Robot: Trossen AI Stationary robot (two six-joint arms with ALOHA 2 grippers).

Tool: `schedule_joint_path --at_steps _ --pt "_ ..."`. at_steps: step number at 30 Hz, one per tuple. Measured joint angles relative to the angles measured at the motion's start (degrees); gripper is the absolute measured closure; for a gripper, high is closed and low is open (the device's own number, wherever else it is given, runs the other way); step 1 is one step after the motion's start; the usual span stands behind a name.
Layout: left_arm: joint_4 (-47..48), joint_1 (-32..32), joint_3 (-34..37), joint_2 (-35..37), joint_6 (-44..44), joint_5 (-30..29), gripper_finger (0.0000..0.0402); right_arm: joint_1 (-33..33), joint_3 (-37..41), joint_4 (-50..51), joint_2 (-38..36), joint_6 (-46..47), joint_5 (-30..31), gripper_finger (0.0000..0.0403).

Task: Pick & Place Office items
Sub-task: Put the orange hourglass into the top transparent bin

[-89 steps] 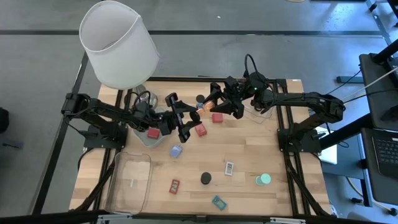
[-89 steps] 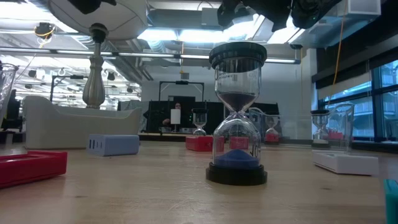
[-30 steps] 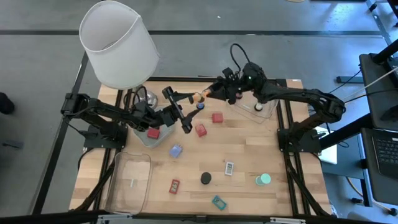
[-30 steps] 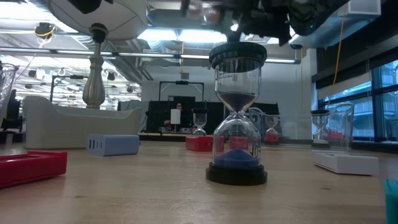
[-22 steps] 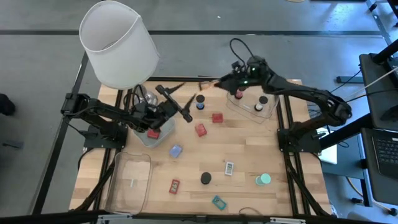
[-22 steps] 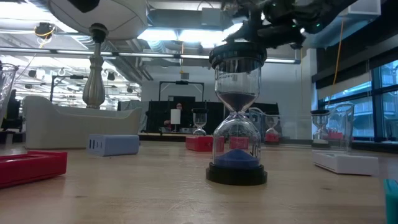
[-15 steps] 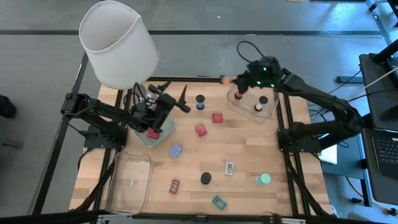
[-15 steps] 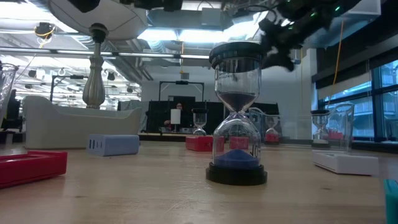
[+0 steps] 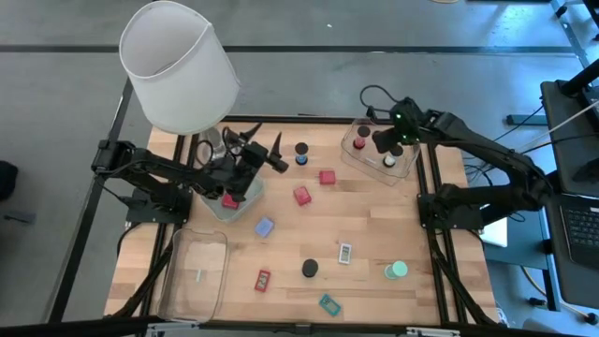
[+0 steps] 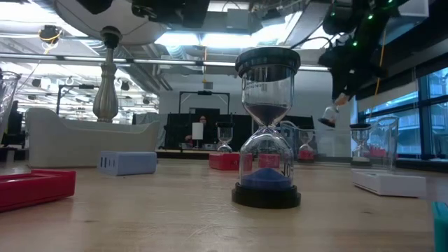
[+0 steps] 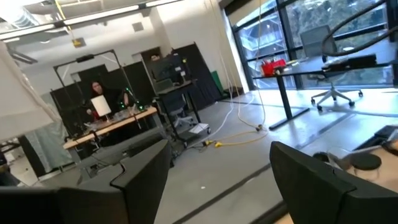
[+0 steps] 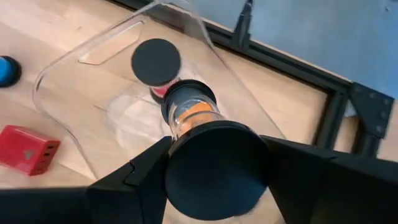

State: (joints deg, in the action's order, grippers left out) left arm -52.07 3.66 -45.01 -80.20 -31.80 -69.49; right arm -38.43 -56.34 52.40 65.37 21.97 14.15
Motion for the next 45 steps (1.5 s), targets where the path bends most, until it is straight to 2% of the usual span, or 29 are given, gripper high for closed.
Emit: schedule_joint_path --at_steps 9,14,18,25,45 --pt "9.0 0.0 0.0 0.0 5.7 0.0 0.0131 0.0 0.0 0.2 11.3 -3.0 0.2 0.0187" --pt "10.3 0.0 0.0 0.0 6.2 0.0 0.0132 0.0 0.0 0.3 14.8 -4.2 4.4 0.0187" --pt "10.3 -0.1 0.0 0.0 6.2 0.0 0.0132 0.0 0.0 0.3 16.1 -4.5 6.2 0.0187" --pt "10.4 -0.8 0.0 0.0 6.2 0.0 0.0132 0.0 0.0 -0.1 18.2 -4.5 3.0 0.0186" --pt "12.1 -1.2 0.0 0.0 6.0 0.1 0.0132 0.0 0.0 -2.3 19.5 -5.6 2.8 0.0176"
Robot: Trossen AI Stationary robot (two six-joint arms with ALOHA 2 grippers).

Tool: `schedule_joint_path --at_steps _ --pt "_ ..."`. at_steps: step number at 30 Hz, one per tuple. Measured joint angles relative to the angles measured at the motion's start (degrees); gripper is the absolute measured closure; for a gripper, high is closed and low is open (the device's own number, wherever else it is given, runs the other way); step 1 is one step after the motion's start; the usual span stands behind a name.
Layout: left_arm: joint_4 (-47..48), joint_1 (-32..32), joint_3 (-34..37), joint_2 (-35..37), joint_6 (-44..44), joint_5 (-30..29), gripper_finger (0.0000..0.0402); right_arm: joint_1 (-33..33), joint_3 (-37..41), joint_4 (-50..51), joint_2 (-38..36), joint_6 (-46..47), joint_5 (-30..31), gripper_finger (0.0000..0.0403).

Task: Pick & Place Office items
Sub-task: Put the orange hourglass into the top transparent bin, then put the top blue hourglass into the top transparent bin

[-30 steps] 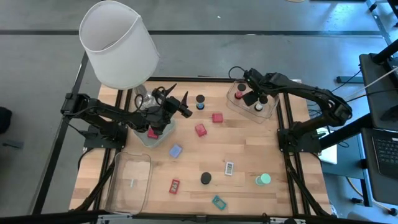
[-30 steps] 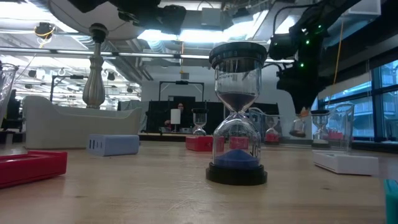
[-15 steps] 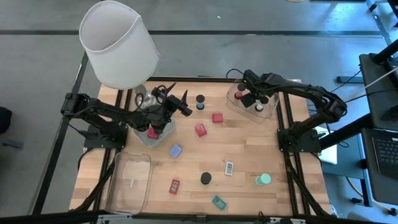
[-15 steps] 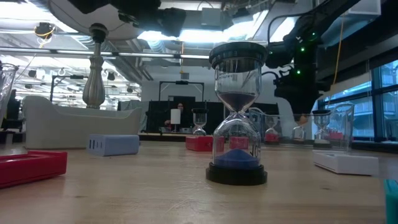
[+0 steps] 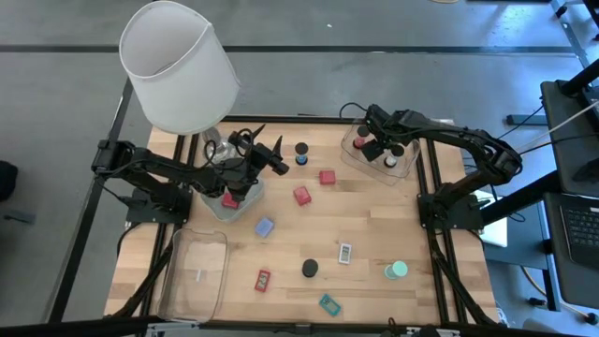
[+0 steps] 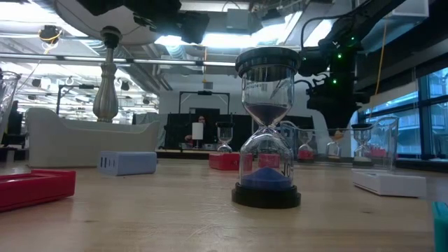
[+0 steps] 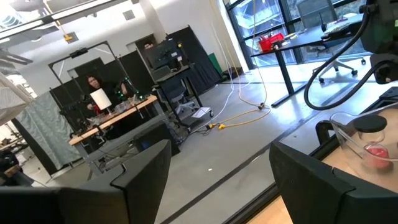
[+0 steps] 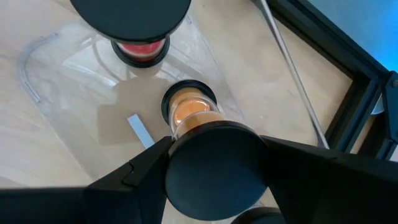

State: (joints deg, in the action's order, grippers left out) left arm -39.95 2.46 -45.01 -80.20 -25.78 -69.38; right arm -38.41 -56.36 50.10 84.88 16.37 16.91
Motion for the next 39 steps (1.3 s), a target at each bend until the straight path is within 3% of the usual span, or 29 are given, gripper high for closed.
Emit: schedule_joint_path --at_steps 12,18,22,26,32,35,39 --pt "0.0 0.0 0.0 0.0 0.0 -0.6 0.0132 0.0 -1.4 0.6 0.0 -3.3 2.3 0.0108" --pt "-0.1 -0.3 0.0 0.0 -5.3 -7.0 0.0132 0.0 -7.7 7.1 -0.4 -4.0 3.2 0.0106" --pt "-0.1 -0.2 0.0 0.0 -2.5 -6.8 0.0132 0.0 -11.6 8.9 -1.8 -5.8 3.2 0.0113" --pt "2.9 -1.4 -0.1 0.0 3.4 2.7 0.0132 0.5 -13.3 9.1 -4.5 -8.7 3.2 0.0121" --pt "17.3 -9.0 -0.1 -0.3 24.2 31.4 0.0132 3.2 -13.4 9.1 -10.3 -9.6 3.2 0.0127" --pt "19.1 -12.7 0.0 -0.8 27.8 38.1 0.0132 5.0 -13.4 8.3 -13.4 -9.2 3.2 0.0128" --pt "19.2 -15.9 0.0 -2.7 25.7 46.1 0.0128 7.1 -13.4 7.2 -16.6 -8.7 3.2 0.0128"
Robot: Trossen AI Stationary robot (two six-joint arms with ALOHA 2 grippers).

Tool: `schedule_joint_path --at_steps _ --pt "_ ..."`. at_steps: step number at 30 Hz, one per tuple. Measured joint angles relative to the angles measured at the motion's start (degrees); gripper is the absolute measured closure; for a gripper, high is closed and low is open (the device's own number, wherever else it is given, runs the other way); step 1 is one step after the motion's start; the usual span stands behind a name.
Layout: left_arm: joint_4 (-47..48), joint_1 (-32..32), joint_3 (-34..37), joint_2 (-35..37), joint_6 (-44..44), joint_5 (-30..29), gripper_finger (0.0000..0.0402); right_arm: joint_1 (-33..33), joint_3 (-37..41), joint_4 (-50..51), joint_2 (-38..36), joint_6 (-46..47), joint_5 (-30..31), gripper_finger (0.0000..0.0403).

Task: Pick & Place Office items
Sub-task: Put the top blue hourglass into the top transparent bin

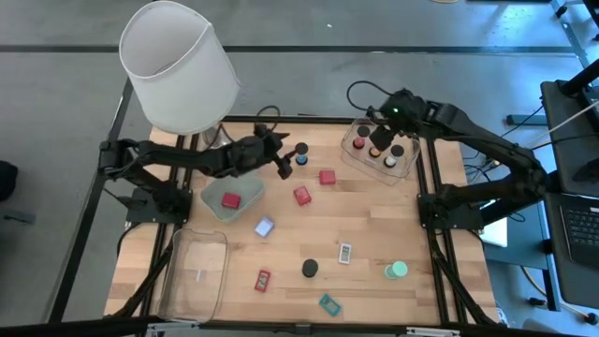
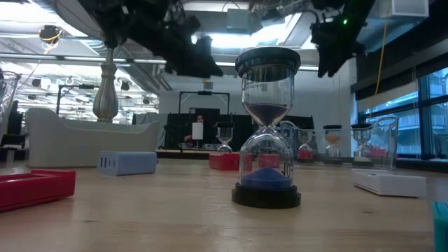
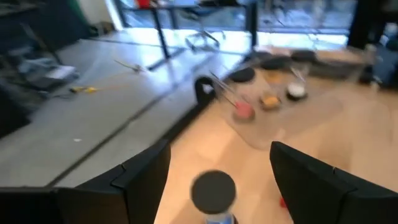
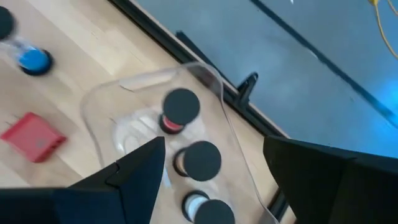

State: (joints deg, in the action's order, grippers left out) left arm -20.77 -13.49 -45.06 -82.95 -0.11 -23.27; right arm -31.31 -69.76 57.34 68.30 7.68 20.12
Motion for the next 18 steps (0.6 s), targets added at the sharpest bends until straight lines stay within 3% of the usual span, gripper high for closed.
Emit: schedule_joint_path --at_steps 3,6,18 --pt "-0.8 -1.7 0.0 -3.2 -0.1 5.7 0.0114 1.0 0.0 -0.8 -1.3 -0.4 0.0 0.0128" --pt "-2.3 -2.7 0.0 -7.3 -1.4 7.6 0.0096 1.4 0.0 -2.0 -1.7 -0.8 0.0 0.0128" --pt "-14.9 -4.8 0.0 -17.8 -11.5 6.2 0.0061 1.5 0.0 -2.3 -1.2 -2.4 -0.2 0.0128"
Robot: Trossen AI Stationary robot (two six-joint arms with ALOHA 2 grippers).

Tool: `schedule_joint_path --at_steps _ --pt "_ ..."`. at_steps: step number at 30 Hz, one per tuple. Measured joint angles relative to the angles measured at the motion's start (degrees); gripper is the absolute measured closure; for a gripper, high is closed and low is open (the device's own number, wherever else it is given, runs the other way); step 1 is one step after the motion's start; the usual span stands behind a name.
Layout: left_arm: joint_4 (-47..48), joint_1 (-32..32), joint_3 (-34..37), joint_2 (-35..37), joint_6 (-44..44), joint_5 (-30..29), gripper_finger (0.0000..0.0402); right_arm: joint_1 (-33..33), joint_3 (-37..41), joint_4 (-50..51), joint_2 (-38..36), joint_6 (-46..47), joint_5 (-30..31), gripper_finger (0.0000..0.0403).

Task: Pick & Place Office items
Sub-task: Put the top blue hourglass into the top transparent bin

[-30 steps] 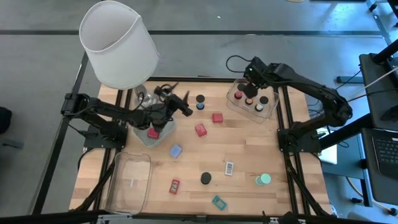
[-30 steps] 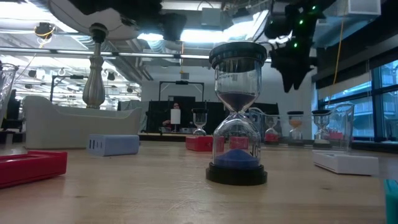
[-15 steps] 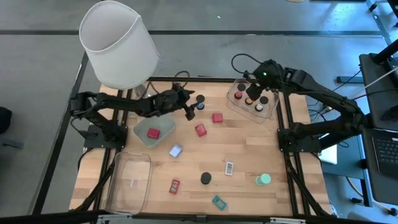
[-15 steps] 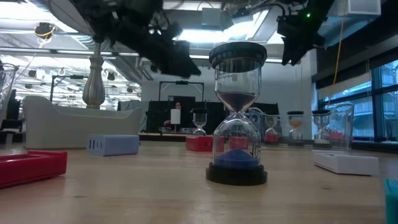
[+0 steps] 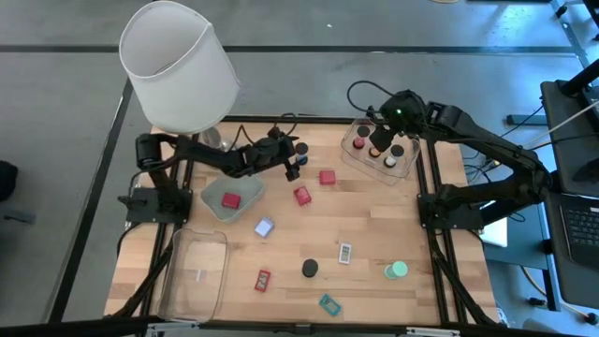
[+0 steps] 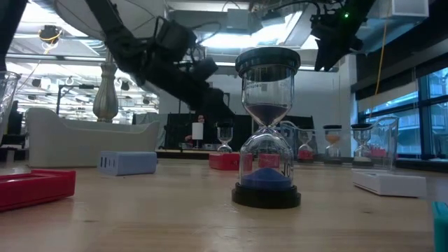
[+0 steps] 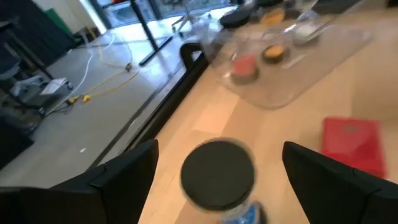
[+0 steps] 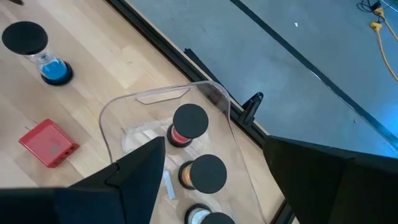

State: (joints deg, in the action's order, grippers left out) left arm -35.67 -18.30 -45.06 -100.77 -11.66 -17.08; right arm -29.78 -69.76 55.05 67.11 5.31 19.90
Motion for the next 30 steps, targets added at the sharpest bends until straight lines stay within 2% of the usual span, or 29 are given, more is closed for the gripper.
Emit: schedule_joint_path --at_steps 9,15,18,22,25,30 --pt "-2.2 -0.2 0.0 -1.1 1.6 -0.4 0.0061 0.0 0.0 -1.0 0.0 -0.7 -2.2 0.0128" --pt "-1.7 2.6 0.0 0.9 -1.2 -0.4 0.0062 0.0 0.0 -7.6 0.3 -2.6 -7.6 0.0128" --pt "-0.6 5.2 0.0 3.6 -4.0 -5.2 0.0064 0.0 0.0 -10.7 1.5 -3.0 -9.7 0.0128" --pt "6.1 8.6 0.0 8.5 -5.4 -15.1 0.0068 0.0 0.0 -16.3 5.3 -2.9 -13.0 0.0128" --pt "14.5 11.0 0.0 13.0 -0.9 -21.5 0.0070 0.2 0.0 -22.0 9.7 -5.0 -17.3 0.0128" --pt "28.9 13.9 0.2 20.2 8.7 -24.2 0.0071 3.1 0.0 -31.7 18.1 -15.1 -26.0 0.0128"
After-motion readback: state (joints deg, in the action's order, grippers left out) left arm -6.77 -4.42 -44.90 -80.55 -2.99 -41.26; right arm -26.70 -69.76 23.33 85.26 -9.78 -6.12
